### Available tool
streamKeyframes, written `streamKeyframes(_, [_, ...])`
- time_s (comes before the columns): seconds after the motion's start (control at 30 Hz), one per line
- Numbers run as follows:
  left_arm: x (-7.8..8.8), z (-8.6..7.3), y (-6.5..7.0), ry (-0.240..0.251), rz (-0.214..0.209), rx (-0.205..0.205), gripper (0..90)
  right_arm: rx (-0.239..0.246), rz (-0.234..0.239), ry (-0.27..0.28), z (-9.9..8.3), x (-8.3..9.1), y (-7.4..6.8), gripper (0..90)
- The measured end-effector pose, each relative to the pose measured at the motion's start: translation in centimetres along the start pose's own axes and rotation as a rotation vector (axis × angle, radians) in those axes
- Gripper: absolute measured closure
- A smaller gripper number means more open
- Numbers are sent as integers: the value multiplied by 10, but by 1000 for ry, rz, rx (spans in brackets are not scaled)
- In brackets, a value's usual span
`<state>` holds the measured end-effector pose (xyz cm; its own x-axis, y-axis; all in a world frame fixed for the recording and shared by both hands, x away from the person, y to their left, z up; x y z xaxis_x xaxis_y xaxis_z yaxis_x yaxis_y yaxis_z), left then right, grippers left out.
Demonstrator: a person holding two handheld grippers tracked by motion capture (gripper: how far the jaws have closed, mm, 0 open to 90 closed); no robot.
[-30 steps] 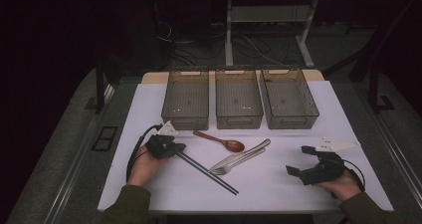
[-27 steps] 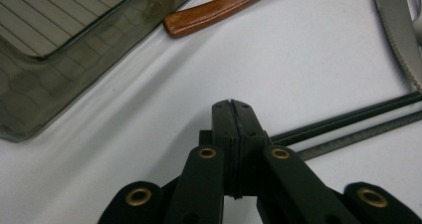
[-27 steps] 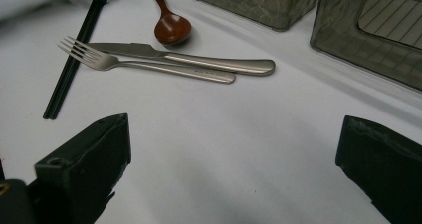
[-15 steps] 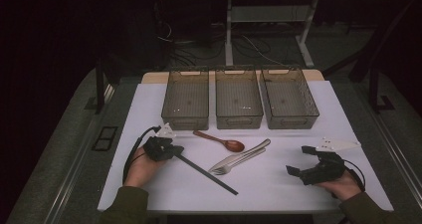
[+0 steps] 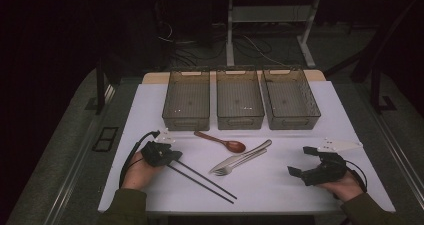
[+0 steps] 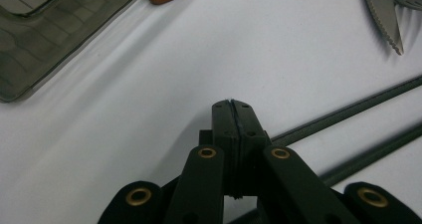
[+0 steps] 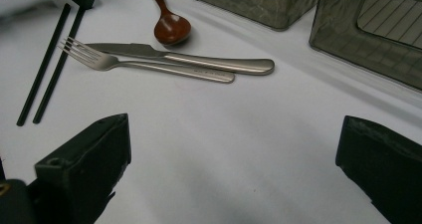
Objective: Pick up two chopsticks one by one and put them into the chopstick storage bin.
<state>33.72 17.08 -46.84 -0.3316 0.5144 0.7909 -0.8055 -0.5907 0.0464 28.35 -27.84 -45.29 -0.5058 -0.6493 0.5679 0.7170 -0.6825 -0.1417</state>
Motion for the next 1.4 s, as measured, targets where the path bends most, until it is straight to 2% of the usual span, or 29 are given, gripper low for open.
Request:
streamKeyframes(0.07, [0, 0, -1, 4, 2, -13, 871, -1, 1, -1, 0, 0, 0, 11])
streamKeyframes(0.13, [0, 0, -1, 6, 4, -12, 864, -1, 2, -1, 0, 0, 0, 11])
streamKeyframes(0.17, [1, 0, 0, 8, 11, -1, 850, 0, 2, -1, 0, 0, 0, 11])
streamKeyframes(0.2, [2, 0, -1, 13, 17, -7, 820, 0, 2, 0, 0, 0, 0, 11])
streamKeyframes(0.3, [10, 2, 1, 54, 17, -2, 803, 0, 2, 0, 0, 0, 0, 11])
streamKeyframes(0.37, [17, 2, 3, 66, 19, -17, 795, 0, 3, -1, 0, 0, 0, 11])
streamKeyframes(0.5, [27, -4, 8, 78, -9, -38, 739, 1, 5, -1, 0, 0, 0, 11])
streamKeyframes(0.57, [30, -9, 10, 65, -31, -54, 712, 0, 7, -2, 0, 0, 0, 11])
streamKeyframes(0.67, [30, -15, 16, 53, -67, -67, 676, -1, 10, -2, 0, 0, 0, 11])
streamKeyframes(0.83, [29, -16, 25, 52, -104, -117, 634, -2, 14, 1, 0, -1, 0, 11])
streamKeyframes(0.87, [28, -15, 27, 54, -113, -112, 634, -2, 14, 1, 0, -1, 0, 11])
streamKeyframes(0.9, [27, -14, 28, 49, -128, -134, 634, -1, 15, 0, 0, -1, 0, 11])
streamKeyframes(0.97, [24, -13, 31, 51, -148, -144, 634, -1, 15, 0, 0, -1, 0, 11])
streamKeyframes(1.07, [19, -12, 36, 29, -175, -181, 638, -2, 17, -1, 0, -1, 0, 11])
streamKeyframes(1.13, [16, -11, 38, 32, -184, -190, 645, -3, 18, -3, 0, -1, -1, 11])
streamKeyframes(1.27, [10, -11, 40, 8, -204, -217, 661, -4, 19, -2, 0, -1, -1, 11])
streamKeyframes(1.4, [7, -12, 42, -12, -216, -234, 714, -4, 20, 0, 0, -1, -1, 11])
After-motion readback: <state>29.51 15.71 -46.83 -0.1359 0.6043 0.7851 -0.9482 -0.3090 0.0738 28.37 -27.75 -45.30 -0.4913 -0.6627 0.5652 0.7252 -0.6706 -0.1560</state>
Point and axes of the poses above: each handheld gripper's, and its own axes: x roughly backward along the jaws, z roughly out of its top, y roughly to its right, the point moved 4 cm from there along -x, roughly forward along the jaws, and after that the axes turned 3 degrees about x, right-handed, at the moved point
